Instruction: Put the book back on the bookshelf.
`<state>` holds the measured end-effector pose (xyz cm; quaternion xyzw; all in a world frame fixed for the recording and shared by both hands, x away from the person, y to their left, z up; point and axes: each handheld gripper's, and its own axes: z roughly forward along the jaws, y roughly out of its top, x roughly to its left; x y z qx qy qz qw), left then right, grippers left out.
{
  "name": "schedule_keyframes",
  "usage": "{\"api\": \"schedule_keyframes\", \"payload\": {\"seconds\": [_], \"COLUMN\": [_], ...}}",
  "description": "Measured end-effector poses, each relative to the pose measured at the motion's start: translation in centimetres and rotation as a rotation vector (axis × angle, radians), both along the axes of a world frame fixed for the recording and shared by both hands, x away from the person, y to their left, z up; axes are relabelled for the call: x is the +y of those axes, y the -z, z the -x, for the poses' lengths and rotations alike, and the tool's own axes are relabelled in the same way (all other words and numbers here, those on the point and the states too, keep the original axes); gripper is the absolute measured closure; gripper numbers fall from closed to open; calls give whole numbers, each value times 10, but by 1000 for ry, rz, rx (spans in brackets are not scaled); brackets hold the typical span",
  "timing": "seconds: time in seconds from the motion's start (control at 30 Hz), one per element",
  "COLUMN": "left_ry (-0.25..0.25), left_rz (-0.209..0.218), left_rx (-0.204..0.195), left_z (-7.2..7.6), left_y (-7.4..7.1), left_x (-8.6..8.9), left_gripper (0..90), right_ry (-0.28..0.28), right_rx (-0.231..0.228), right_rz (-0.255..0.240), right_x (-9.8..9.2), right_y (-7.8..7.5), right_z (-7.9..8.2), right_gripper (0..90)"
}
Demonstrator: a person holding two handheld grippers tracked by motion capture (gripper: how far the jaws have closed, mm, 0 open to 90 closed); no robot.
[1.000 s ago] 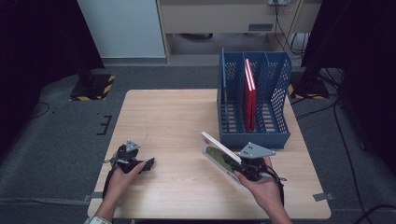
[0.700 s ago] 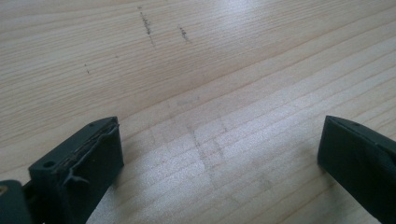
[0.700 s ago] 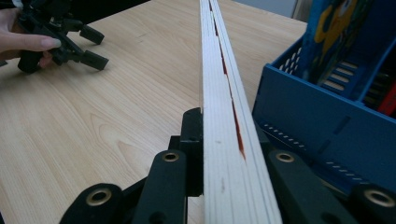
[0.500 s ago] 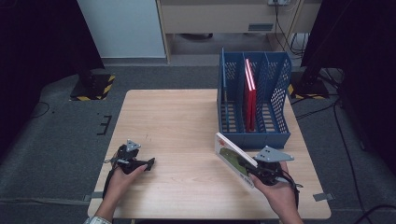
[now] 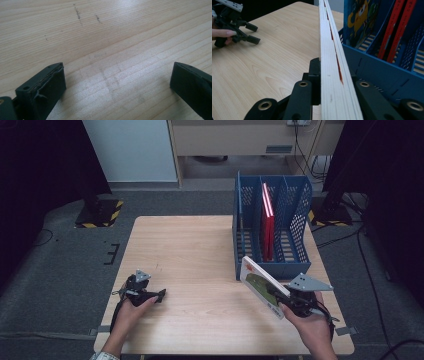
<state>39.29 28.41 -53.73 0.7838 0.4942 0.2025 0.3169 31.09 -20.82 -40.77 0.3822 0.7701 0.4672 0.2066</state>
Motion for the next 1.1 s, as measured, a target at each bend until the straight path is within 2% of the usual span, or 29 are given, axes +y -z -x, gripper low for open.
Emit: {"api": "schedule_keyframes", "payload": {"seconds": [0.43, 0.67, 1.1], "left_ry": [0, 0, -3], "left_rz": [-1, -1, -1], "left_rx": [0, 0, 1], "left_z": [0, 0, 0], "left_y": [0, 0, 0], "left_x": [0, 0, -1], "left_gripper": [0, 0, 0], "right_ry": [26, 55, 153], "right_rx": [-33, -45, -41], "right_rz": [-30, -24, -7], "right_x": [-8, -17, -38], "right_y": [-26, -38, -46], "right_z": [-7, -16, -31], "right_gripper": [760, 761, 761]}}
